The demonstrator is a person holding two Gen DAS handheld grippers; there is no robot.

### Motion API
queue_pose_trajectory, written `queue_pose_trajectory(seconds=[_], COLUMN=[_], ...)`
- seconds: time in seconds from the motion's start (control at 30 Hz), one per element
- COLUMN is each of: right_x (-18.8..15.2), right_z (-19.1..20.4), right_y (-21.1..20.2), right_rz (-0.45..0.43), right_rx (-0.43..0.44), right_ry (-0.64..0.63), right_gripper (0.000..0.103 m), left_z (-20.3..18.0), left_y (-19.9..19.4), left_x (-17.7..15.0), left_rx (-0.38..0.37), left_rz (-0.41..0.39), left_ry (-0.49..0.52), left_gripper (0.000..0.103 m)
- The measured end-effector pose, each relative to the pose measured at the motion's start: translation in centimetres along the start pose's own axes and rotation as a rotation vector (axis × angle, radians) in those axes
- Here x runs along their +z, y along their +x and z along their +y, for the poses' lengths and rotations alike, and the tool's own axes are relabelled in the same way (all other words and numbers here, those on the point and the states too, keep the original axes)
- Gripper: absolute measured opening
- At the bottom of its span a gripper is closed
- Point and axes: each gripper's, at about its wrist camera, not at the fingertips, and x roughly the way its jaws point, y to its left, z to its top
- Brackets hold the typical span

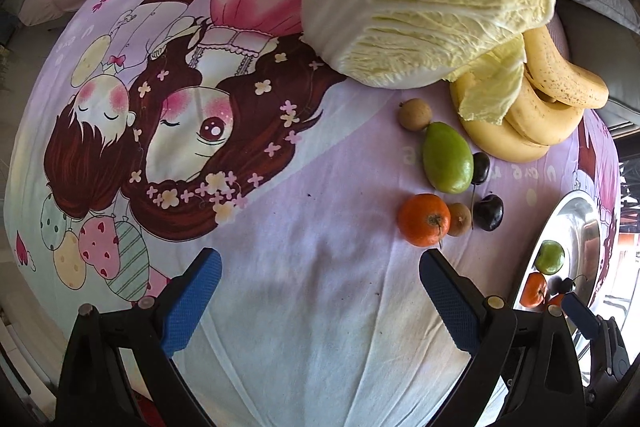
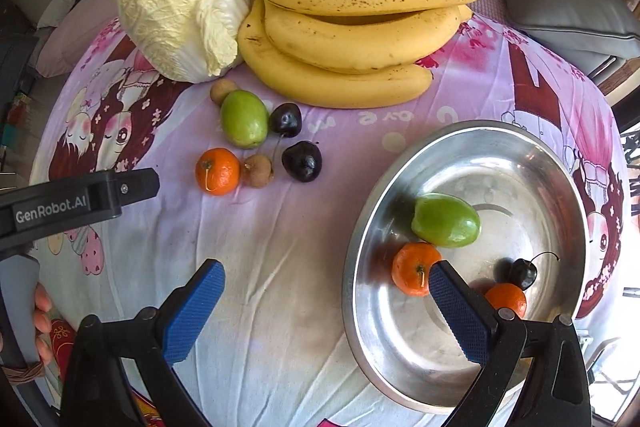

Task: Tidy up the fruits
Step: 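Withdraw both grippers from the bowl toward the remaining fruit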

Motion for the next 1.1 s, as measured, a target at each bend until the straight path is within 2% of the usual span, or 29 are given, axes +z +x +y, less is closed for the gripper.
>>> queue_pose_trajectory(seconds=[0.27, 0.33, 0.8, 0.93, 1.03, 1.1], right_x=[1.2, 1.7, 4.8, 5.6, 5.9, 6.1], right_z=[1.9, 2.6, 2.9, 2.4, 2.0, 1.9], right_y=[1.2, 1.4, 1.8, 2.0, 2.0, 2.0], right_rz=[0.014, 0.012, -0.006, -0.013, -0.015, -0.016], right_rx=[0.033, 0.027, 0.078, 0.076, 0.07, 0.062], right_ry=[0.003, -0.014, 0.042, 0.077, 0.088, 0.086], right_gripper=[0.103, 0.103, 0.103, 0.103, 0.103, 0.102], left_z=[4.5, 5.4, 7.9, 7.9, 7.9, 8.1], left_y=[0.5, 1.0, 2.2, 2.4, 2.6, 2.9], left_x=[1.9, 3.3, 9.7, 11.0, 11.9, 12.5], left_rx=[0.023, 0.021, -0.007, -0.055, -0.123, -0.133], left_rz=[-0.016, -0.023, -0.057, -0.034, -0.021, -0.007], left_ry=[-0.016, -0.022, 0.016, -0.007, -0.048, -0.063], left_gripper=[0.099, 0.099, 0.099, 0.099, 0.099, 0.099])
